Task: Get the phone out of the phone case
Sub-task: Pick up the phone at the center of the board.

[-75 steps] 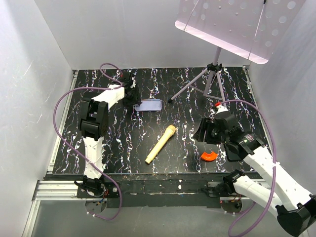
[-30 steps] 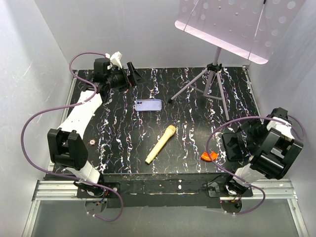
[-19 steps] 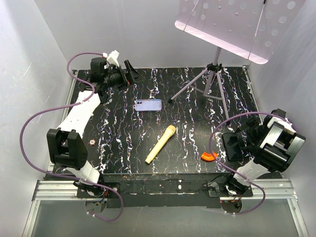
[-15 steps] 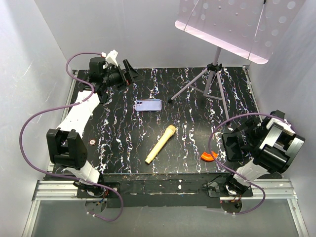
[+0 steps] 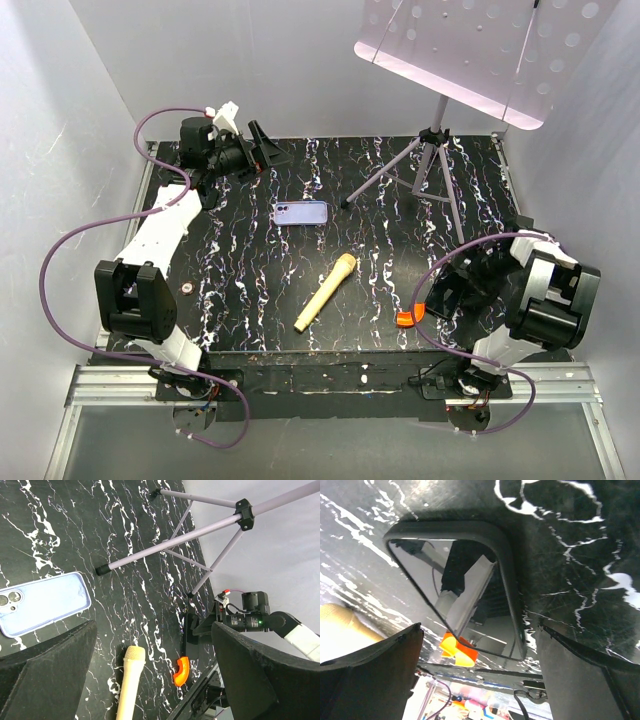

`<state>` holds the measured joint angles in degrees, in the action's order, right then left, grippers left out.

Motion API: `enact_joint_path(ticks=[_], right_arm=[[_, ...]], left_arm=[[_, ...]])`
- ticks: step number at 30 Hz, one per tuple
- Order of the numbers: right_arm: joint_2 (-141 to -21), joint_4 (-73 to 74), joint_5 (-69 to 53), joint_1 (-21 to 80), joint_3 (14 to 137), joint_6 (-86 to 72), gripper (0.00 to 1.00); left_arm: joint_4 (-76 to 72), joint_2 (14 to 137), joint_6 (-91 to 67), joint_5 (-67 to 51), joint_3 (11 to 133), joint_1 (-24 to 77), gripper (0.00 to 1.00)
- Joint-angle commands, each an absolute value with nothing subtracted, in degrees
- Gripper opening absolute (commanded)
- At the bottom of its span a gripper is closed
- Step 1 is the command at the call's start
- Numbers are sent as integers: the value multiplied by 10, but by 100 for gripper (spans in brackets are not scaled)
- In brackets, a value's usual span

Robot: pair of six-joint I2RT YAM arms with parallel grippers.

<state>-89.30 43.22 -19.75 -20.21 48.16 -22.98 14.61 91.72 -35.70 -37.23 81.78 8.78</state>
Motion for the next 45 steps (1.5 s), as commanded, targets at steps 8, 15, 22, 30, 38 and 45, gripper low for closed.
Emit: enact_joint_path(ticks=[8,15,22,30,38,45], right_arm=[[-918,497,-64,-142,541,-237,98],[-947,497,-71,-104,571,-257,98],[-1000,517,-29,-65,597,-276,97],[-1036,507,-4,-63,575,-279,57],[-956,499,97,-63,574,-273,2],[-830,495,147,-63,577,-277,1]], left_arm=[[126,920,-368,-396,811,82,98],[122,921,-368,-396,808,78,98],[122,923,-369,-396,807,76,98],[120,925,-371,-398,807,73,98],[121,940,-364,-388,804,72,98],[123,966,-360,-383,802,73,98]])
